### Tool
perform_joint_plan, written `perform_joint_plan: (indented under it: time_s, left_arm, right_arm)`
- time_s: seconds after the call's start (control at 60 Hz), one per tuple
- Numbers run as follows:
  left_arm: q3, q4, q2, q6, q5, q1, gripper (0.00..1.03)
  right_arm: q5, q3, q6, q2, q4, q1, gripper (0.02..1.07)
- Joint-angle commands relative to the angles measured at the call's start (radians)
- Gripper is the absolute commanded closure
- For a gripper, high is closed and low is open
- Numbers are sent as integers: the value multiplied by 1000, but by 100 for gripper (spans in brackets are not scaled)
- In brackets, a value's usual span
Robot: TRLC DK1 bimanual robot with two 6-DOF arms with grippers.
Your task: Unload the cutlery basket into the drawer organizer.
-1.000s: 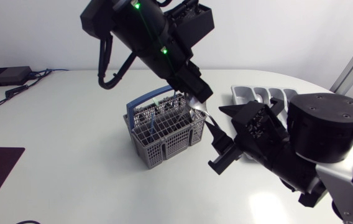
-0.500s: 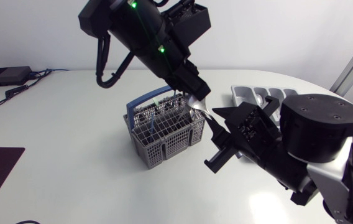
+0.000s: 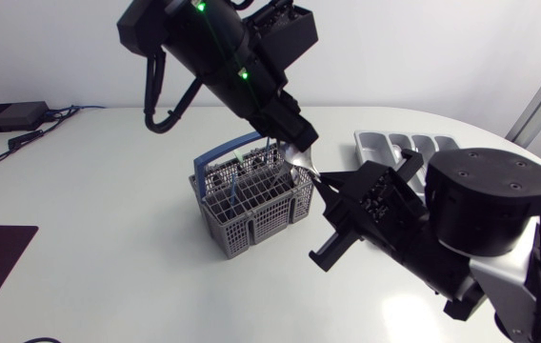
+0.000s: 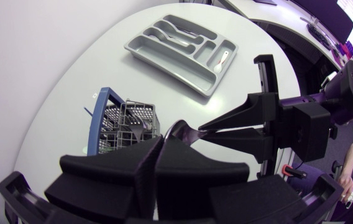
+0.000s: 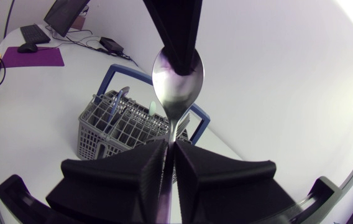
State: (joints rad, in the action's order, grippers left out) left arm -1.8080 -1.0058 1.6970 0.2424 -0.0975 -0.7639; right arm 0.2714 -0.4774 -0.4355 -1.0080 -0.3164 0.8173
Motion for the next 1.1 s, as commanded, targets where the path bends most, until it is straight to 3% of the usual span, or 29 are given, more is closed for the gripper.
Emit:
perform_joint_plan:
  time_s: [0.0, 0.217, 0.383, 0.483, 0.55, 0.75, 1.083]
  left_arm:
    - [15, -4, 10, -15, -7, 2, 84]
    - [21, -2, 10, -20, -7, -3, 82]
    - [-2, -1, 10, -25, -8, 0, 38]
    - [-25, 4, 10, -26, -8, 9, 17]
    - [-48, 7, 9, -28, -8, 20, 10]
    - [-91, 36, 3, -29, -8, 55, 6]
    - [-79, 108, 6, 117, -7, 84, 6]
  right_arm:
    - [9, 25, -16, 11, 5, 13, 96]
    - [8, 29, -17, 17, 22, 14, 97]
    - [0, 33, -17, 39, 48, 11, 97]
    - [-5, 39, -16, 62, 74, 3, 97]
    - [-9, 48, -16, 80, 91, -7, 97]
    - [-98, 63, -16, 132, 160, -165, 97]
    - [-367, -17, 29, -7, 194, -639, 97]
